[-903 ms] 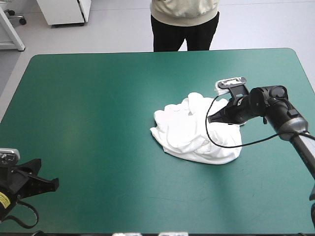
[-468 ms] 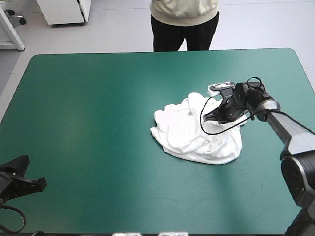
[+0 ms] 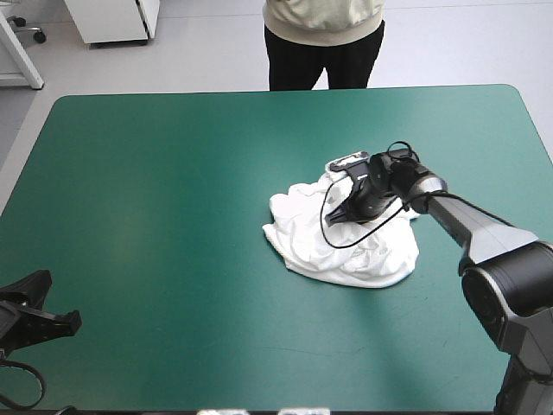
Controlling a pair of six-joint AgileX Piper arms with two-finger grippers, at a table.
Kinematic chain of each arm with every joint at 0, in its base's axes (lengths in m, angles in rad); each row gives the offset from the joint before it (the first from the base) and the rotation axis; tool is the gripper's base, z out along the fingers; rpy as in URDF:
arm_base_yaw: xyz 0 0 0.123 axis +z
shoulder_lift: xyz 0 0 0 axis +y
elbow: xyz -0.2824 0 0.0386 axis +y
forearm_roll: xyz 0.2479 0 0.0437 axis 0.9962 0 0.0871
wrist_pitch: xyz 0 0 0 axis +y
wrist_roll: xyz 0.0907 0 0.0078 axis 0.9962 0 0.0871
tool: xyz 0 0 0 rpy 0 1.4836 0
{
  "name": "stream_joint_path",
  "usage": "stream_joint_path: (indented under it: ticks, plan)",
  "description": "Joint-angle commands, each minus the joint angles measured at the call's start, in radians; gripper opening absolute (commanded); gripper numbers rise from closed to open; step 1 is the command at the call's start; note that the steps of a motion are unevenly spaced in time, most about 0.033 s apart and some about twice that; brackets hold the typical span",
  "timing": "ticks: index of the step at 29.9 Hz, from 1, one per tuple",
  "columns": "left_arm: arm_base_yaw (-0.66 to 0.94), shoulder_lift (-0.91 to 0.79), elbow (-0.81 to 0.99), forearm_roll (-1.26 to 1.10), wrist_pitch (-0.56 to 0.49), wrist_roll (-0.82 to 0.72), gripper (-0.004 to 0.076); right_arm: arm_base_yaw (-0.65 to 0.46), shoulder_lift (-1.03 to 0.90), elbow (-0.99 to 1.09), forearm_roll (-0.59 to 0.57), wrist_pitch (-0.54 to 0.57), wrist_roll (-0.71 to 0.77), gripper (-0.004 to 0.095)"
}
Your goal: Fold the cloth
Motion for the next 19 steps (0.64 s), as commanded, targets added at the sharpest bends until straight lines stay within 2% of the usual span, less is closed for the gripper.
stream_joint_path:
  ticks: [1,12,19]
  plan:
    - [-0.001,0.012,-0.027,0.022,-0.092,-0.007,-0.0009,0.092,-0.04,-0.033,0.038,-0.01,-0.006,-0.0017]
    - [-0.001,0.03,-0.027,0.017,-0.089,-0.001,-0.0009,0.305,-0.018,-0.194,0.134,-0.033,-0.007,-0.0017]
    - [-0.001,0.033,-0.027,0.016,-0.089,-0.001,-0.0009,0.365,0.079,-0.319,0.138,0.025,-0.002,-0.0017]
